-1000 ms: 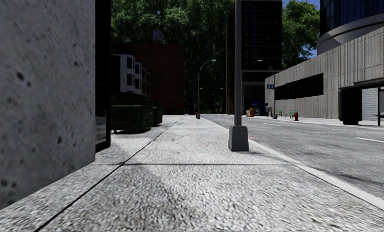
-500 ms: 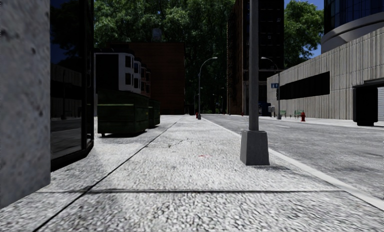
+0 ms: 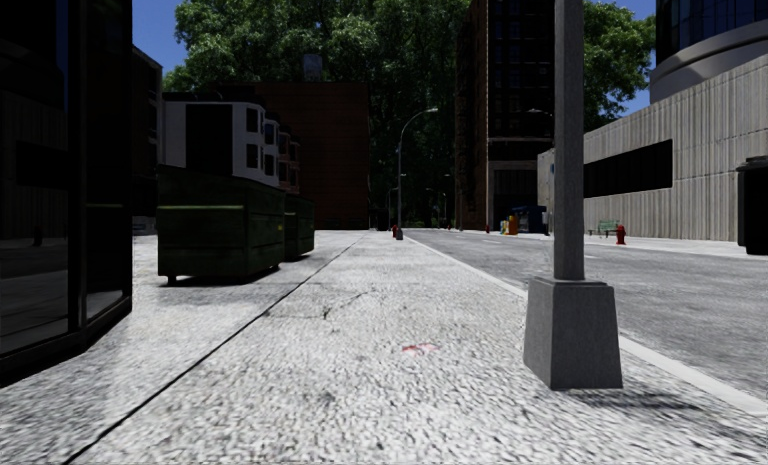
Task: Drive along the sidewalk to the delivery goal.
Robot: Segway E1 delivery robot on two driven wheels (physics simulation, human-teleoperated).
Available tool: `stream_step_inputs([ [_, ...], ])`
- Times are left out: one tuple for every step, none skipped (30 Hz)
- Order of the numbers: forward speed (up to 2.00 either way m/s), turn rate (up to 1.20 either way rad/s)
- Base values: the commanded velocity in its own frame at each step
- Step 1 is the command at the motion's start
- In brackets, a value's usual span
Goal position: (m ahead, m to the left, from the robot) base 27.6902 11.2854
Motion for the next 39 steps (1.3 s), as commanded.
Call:
stream_step_inputs([
  [2.00, 0.00],
  [2.00, 0.00],
  [2.00, 0.00],
  [2.00, 0.00],
  [2.00, 0.00],
  [2.00, 0.00],
  [2.00, 0.00],
  [2.00, 0.00],
  [2.00, 0.00],
  [2.00, 0.00],
  [2.00, 0.00],
  [2.00, 0.00],
  [2.00, 0.00],
  [2.00, 0.00],
  [2.00, 0.00],
  [2.00, 0.00],
  [2.00, 0.00],
  [2.00, 0.00],
  [2.00, 0.00],
  [2.00, 0.00],
  [2.00, 0.00],
  [2.00, 0.00],
  [2.00, 0.00],
  [2.00, 0.00],
  [2.00, 0.00],
  [2.00, 0.00],
  [2.00, 0.00],
  [2.00, 0.00],
  [2.00, 0.00],
  [2.00, 0.00],
  [2.00, 0.00],
  [2.00, 0.00],
  [2.00, 0.00],
  [2.00, 0.00],
  [2.00, 0.00],
  [2.00, 0.00],
  [2.00, 0.00],
  [2.00, 0.00],
  [2.00, 0.00],
])
